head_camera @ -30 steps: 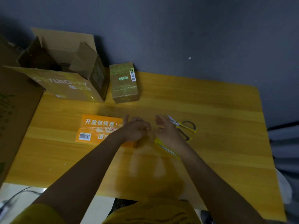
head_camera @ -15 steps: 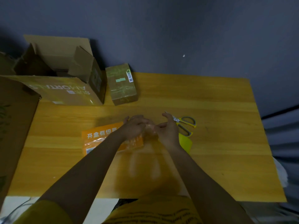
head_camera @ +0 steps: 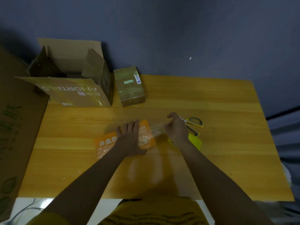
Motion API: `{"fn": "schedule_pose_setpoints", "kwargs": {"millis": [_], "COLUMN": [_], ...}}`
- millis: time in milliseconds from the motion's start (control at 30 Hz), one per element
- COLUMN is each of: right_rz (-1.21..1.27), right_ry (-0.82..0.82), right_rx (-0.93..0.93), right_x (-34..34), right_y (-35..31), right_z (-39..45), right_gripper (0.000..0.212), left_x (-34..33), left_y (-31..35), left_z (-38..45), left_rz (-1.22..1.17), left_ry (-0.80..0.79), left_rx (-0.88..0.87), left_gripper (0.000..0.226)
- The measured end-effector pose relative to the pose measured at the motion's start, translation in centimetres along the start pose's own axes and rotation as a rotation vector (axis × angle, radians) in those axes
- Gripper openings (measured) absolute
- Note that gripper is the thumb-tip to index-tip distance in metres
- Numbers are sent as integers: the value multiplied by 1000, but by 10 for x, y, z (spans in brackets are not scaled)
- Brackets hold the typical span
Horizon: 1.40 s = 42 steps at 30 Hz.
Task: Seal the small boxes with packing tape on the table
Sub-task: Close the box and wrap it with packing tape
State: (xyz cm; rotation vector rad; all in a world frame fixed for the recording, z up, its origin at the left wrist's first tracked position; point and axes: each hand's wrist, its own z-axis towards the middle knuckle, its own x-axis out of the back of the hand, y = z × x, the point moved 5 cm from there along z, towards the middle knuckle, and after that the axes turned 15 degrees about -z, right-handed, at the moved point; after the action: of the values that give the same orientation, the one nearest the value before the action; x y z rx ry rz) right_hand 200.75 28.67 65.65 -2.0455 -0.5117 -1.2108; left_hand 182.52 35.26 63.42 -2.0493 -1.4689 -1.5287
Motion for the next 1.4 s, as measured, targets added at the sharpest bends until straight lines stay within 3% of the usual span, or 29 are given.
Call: {"fn": "schedule_pose_setpoints", "kwargs": {"millis": [133, 333, 433, 567, 633, 700, 733, 833, 933, 1133, 1200, 1300, 1400], "right_rz": [-102, 43, -131, -406, -235, 90, 218, 417, 509, 529, 507, 362, 265], "right_ry": [-97, -219, -233, -90, 96, 223, 193, -96, -196, -418, -458, -579, -439], "right_rx": [-57, -157, -46, 180, 160, 211, 240, 187, 67, -25, 4, 48, 35], "right_x": [-28, -62, -63, -48, -32, -26, -30, -60, -78, -105, -109, -98, -94], "right_y": [-16, -28, -40, -48, -40, -38, -42, -54, -51, -40, -38, -45, -45], "right_z": [4, 5, 5, 2, -7, -29, -41, -63, -57, -37, -33, -31, -26], "right_gripper": [28, 11, 22, 57, 52, 39, 39, 44, 48, 82, 72, 85, 67], "left_x": [0, -1, -1, 0, 0, 0, 0, -2, -3, -4, -6, -3, 3], "left_y": [-18, -25, -24, -24, -23, -23, -23, -23, -23, -22, -22, -23, -20], "left_z": [-8, -9, -9, -10, -10, -10, -9, -8, -8, -6, -6, -6, 0], "left_rz": [-30, -66, -81, -68, -66, -74, -87, -104, -93, -73, -69, -61, -8], "left_ry": [6, 37, 32, 39, 41, 46, 48, 41, 61, 32, 30, -14, -56], "left_rx": [29, 25, 28, 29, 29, 30, 32, 38, 29, 42, 41, 22, -60], "left_gripper": [130, 130, 130, 130, 130, 130, 130, 129, 128, 128, 129, 129, 129]}}
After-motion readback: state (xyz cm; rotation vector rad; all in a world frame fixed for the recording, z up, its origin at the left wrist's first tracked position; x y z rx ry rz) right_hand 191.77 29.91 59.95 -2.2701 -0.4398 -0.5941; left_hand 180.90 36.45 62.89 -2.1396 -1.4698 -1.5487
